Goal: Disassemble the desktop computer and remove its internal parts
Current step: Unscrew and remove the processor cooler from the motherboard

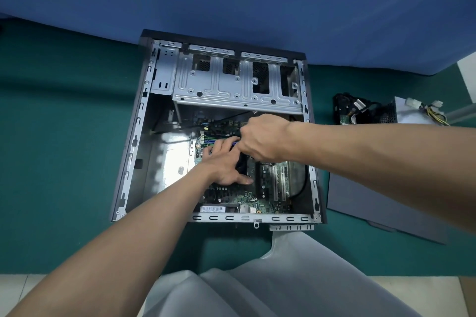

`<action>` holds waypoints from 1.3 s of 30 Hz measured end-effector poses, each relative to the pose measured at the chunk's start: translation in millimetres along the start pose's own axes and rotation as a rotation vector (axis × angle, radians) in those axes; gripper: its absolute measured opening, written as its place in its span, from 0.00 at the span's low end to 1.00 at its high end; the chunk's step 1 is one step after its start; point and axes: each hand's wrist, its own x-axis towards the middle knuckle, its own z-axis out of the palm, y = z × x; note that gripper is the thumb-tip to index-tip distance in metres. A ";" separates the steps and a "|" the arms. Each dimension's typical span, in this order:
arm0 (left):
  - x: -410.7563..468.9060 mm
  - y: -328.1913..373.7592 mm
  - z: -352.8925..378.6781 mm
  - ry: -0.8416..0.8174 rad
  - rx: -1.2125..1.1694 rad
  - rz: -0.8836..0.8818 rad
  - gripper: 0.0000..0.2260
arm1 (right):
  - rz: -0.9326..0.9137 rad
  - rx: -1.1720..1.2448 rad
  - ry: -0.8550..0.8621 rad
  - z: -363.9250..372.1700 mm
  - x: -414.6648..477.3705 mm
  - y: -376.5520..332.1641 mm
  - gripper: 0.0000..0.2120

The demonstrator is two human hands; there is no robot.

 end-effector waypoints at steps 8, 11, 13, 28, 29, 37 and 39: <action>-4.3 -0.8 -0.7 0.023 -0.041 0.030 0.45 | 0.561 0.905 -0.076 5.0 6.8 6.4 0.16; -4.6 -0.6 -1.2 0.037 -0.052 0.037 0.45 | 0.726 1.065 -0.307 0.7 5.1 10.4 0.13; -3.8 -0.3 -0.4 0.040 -0.047 0.035 0.45 | 0.679 0.881 -0.251 1.7 5.2 9.5 0.12; -5.0 1.4 -0.4 0.050 -0.051 0.016 0.43 | 0.565 0.774 -0.013 6.0 -0.2 -6.0 0.13; -5.1 1.1 -0.2 0.052 -0.061 0.020 0.44 | 0.679 0.942 -0.033 6.4 1.1 -3.2 0.12; -3.3 1.3 1.4 0.064 -0.066 0.010 0.44 | 0.697 0.849 -0.210 4.8 -2.6 -2.4 0.08; -2.9 2.0 1.6 0.066 -0.062 0.005 0.45 | 0.603 0.653 -0.189 4.2 -5.5 -4.2 0.03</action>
